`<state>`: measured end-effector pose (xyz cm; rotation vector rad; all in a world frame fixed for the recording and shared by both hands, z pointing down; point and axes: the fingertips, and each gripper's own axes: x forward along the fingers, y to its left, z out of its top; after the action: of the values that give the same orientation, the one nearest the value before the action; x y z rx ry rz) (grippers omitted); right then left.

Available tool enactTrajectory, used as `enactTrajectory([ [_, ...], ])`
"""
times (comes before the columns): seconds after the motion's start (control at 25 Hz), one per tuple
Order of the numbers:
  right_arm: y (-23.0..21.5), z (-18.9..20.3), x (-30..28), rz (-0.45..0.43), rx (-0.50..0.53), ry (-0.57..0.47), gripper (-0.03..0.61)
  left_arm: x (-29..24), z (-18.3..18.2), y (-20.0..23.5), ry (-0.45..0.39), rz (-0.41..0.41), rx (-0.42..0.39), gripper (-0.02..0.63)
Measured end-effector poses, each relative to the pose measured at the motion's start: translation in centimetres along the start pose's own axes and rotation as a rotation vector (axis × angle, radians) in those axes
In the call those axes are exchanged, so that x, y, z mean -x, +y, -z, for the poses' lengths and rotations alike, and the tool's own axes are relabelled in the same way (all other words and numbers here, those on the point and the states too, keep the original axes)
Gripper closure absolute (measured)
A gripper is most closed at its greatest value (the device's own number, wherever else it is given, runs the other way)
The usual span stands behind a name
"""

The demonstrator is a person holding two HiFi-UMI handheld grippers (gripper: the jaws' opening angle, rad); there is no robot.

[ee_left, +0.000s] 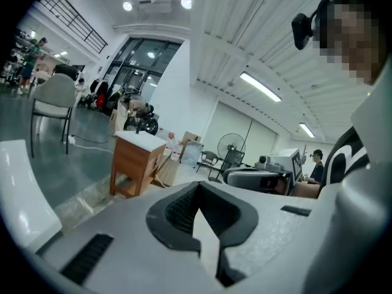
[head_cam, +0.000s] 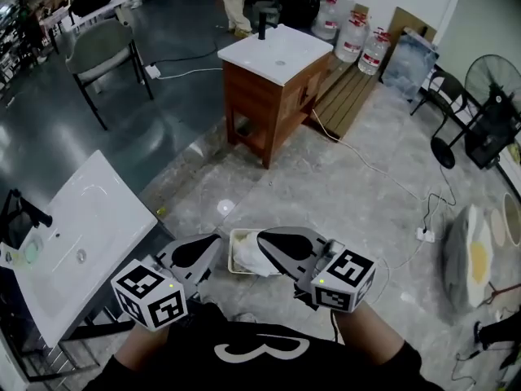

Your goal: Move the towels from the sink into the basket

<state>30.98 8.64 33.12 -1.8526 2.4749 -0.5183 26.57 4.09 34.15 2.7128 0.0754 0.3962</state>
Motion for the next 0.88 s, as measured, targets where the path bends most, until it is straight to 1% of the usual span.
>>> enactTrajectory([
  [0.08, 0.5, -2.4, 0.5, 0.020, 0.027, -0.041, 0.575, 0.9, -2.8, -0.9, -0.047, 0.018, -0.053, 0.607],
  [0.16, 1.1, -4.6, 0.9, 0.032, 0.066, -0.074, 0.575, 2.0, -5.0, -1.6, -0.096, 0.018, -0.095, 0.607],
  [0.28, 2.4, -7.0, 1.6, 0.034, 0.134, -0.117, 0.575, 3.4, -6.6, -3.1, -0.137, 0.015, -0.126, 0.607],
  [0.4, 3.8, -8.5, 2.5, 0.024, 0.164, -0.153, 0.575, 3.9, -7.1, -5.0, -0.144, 0.028, -0.150, 0.607],
  [0.52, 4.3, -9.0, 2.7, 0.011, 0.178, -0.169, 0.575, 4.0, -7.3, -5.9, -0.141, 0.032, -0.183, 0.607],
  [0.76, 4.9, -9.4, 2.4, -0.018, 0.176, -0.183, 0.575, 4.6, -7.7, -6.2, -0.146, 0.002, -0.218, 0.607],
  [0.88, 4.8, -9.0, 1.6, -0.024, 0.184, -0.180, 0.575, 4.8, -7.2, -5.5, -0.140, -0.007, -0.216, 0.607],
])
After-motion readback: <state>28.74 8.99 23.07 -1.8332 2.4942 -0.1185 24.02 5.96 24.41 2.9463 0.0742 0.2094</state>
